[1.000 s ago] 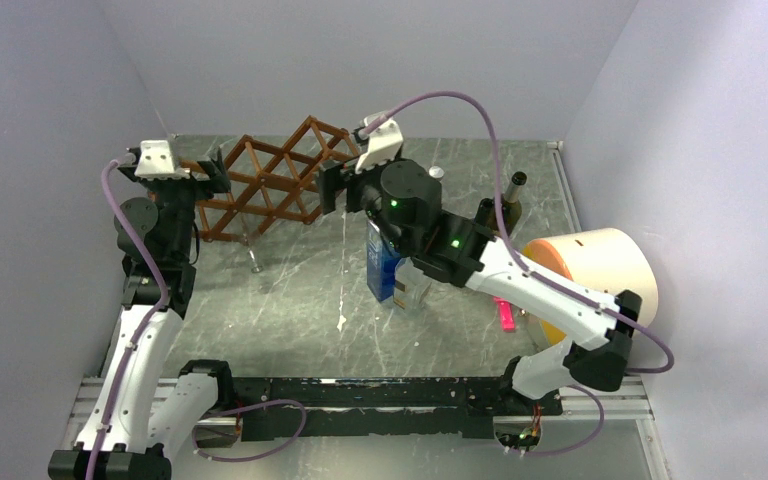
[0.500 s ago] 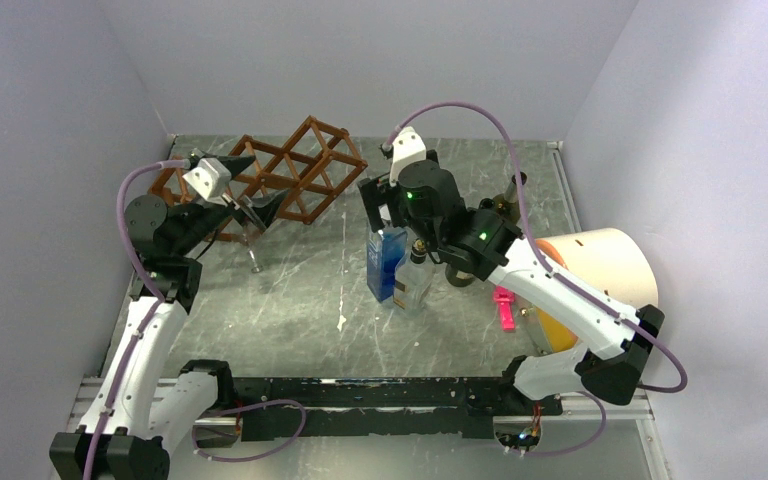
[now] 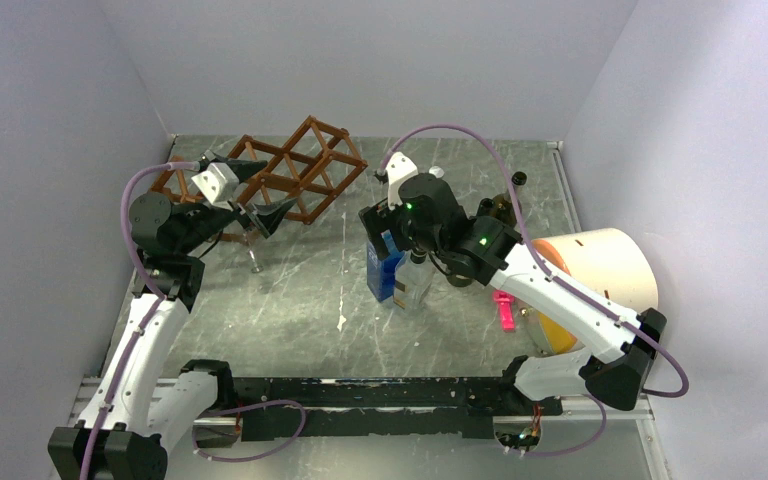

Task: Put the wine bottle on the wine rack

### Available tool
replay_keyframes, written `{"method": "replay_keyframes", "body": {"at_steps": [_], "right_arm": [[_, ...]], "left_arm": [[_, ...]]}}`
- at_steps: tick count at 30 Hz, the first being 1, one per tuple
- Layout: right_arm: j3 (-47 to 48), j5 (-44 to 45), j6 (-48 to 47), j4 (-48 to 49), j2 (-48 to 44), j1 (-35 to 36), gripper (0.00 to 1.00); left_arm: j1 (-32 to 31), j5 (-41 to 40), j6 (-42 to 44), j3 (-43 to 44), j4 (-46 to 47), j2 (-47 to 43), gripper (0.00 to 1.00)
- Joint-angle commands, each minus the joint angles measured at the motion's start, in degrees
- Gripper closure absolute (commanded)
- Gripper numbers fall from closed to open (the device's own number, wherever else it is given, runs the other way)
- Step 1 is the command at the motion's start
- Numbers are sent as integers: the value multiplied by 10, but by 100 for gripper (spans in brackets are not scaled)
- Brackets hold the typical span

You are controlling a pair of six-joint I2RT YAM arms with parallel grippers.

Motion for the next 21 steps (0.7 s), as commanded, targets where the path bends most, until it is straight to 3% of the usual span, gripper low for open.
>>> {"method": "replay_keyframes", "body": {"at_steps": [1, 13, 18, 21], "right_arm": [[-8, -23, -6, 2, 7, -2, 13], [-7, -31, -17, -14, 33, -2, 29], [3, -24, -24, 3, 37, -2, 59], [9, -23, -28, 34, 33, -3, 71]], "left_arm": [[-5, 19, 10, 11, 7, -1, 5], [-7, 21, 16, 7, 13, -5, 5], [-9, 38, 24, -19, 49, -13, 5], [-10, 72, 21, -46, 96, -16, 5]]}}
